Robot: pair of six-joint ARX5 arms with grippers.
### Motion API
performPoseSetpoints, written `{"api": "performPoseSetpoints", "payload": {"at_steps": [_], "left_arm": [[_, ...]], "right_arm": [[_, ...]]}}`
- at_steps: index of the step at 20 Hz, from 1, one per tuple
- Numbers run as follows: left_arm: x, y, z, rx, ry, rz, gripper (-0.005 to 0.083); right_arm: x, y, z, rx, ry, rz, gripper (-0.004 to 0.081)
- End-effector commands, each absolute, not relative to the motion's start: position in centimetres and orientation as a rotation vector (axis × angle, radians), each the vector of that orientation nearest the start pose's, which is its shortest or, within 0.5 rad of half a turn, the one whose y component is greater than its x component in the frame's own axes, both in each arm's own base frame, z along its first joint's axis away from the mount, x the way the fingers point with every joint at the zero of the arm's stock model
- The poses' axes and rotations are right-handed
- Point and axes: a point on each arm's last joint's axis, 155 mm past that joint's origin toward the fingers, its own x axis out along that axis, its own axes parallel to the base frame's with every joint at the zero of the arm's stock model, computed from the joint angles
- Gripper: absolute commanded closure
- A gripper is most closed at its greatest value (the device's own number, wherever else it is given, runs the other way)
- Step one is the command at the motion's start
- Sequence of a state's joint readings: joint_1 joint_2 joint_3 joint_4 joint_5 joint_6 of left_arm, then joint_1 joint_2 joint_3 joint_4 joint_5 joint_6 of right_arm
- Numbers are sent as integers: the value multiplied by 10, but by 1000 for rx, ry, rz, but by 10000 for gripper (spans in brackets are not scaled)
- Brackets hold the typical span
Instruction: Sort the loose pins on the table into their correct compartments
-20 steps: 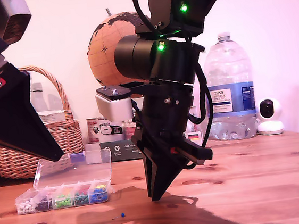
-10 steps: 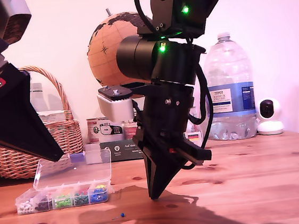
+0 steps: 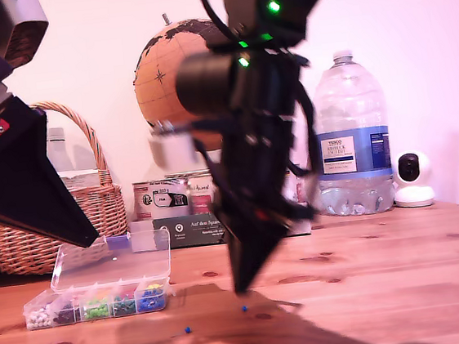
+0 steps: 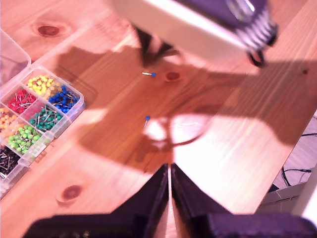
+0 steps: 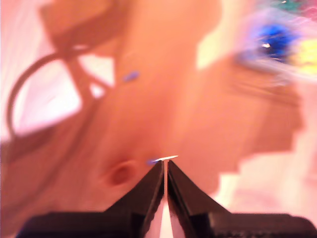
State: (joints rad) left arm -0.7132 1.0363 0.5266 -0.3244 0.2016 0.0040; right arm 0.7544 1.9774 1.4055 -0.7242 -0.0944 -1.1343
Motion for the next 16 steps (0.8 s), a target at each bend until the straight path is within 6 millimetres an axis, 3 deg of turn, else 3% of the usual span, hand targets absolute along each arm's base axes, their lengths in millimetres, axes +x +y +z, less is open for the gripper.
{"api": "performPoseSetpoints", "payload": {"at_steps": [1,5,9,12,16], "left_arm": [[197,-220,74,227,841,-867,794],[197,-220,74,227,843,-867,794],[196,-220,73,228,846,-866,794],[196,-220,74,226,843,-869,794],[194,-223,75,218,845,-888,794]], "right_arm": [[305,314,25,-1312,748,1396,780],[311,318,45,-1245,800,1338,780],[303,305,52,-797,1171,967,780],[297,299,51,-456,1355,676,760],[283,299,49,-313,1460,613,664]]}}
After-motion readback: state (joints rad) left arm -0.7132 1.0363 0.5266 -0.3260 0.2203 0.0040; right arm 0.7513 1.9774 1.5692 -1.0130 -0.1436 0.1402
